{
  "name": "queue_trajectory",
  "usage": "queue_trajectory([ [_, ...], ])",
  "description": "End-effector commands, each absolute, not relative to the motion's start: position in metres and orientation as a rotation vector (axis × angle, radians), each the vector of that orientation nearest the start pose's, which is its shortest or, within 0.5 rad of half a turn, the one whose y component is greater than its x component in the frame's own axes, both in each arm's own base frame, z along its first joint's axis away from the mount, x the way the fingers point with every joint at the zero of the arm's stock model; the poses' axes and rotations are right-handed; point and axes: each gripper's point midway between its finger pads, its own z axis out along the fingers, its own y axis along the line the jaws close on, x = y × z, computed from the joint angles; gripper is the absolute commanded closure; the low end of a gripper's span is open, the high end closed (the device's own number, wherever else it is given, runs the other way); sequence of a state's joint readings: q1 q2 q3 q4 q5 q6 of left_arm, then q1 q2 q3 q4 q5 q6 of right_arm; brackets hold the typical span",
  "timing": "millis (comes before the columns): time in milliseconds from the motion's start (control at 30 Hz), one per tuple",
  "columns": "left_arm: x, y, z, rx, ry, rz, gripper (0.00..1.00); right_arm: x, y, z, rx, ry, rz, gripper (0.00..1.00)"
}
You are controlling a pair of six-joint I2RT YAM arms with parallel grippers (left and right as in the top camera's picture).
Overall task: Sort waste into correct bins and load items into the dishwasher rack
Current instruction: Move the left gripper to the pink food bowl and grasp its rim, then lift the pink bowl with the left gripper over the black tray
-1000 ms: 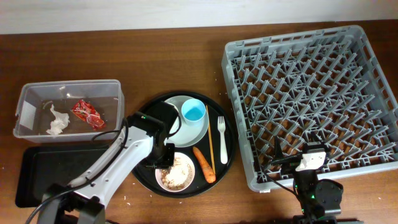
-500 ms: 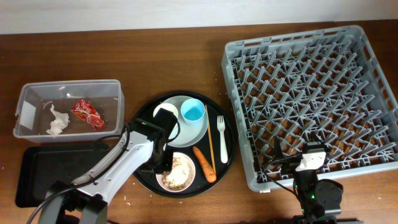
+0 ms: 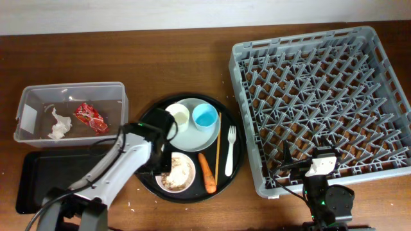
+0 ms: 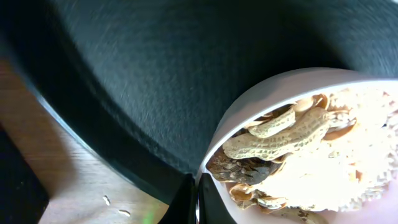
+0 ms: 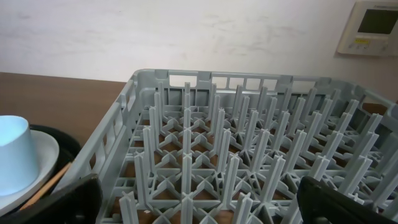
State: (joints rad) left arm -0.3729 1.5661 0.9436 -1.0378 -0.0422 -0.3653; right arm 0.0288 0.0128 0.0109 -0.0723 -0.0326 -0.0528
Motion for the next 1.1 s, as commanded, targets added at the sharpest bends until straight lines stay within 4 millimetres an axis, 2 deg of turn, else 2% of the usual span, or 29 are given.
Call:
queue_trajectory([
  [0,0.231,-0.056,0.038,-0.097,3.160,0.199,1.00,0.246,0.013,0.156,-0.086,1.647,0.011,0.01],
  [133,0.238,-0.057,0.038,-0.115,3.136,0.171,0.99,0.246,0.013,0.156,-0.086,1.647,0.011,0.01],
  [300,0.238,-0.057,0.041,-0.115,3.140,0.174,0.89,0.246,0.013,0.156,-0.085,1.647,0.011,0.01],
  [400,0.248,-0.060,0.056,-0.115,3.123,0.163,0.86,0.246,0.013,0.156,-0.086,1.647,0.011,0.01],
  [567,0.262,-0.066,0.096,-0.114,3.099,0.137,0.82,0.246,0.013,0.156,-0.086,1.647,0.011,0.01],
  [667,0.251,-0.090,0.107,-0.059,3.124,-0.014,0.83,0.246,0.013,0.156,-0.086,1.647,0.011,0.01],
  [767,0.238,-0.122,0.110,0.100,3.131,-0.087,0.82,0.246,0.013,0.156,-0.085,1.647,0.011,0.01],
  [800,0.232,-0.133,0.109,0.174,3.130,-0.089,0.76,0.246,0.013,0.156,-0.086,1.647,0.011,0.01],
  [867,0.222,-0.150,0.109,0.288,3.121,-0.091,0.55,0.246,0.013,0.156,-0.085,1.647,0.011,0.01],
  [1067,0.210,-0.175,0.107,0.372,3.094,-0.091,0.55,0.246,0.013,0.156,-0.086,1.647,0.011,0.01],
])
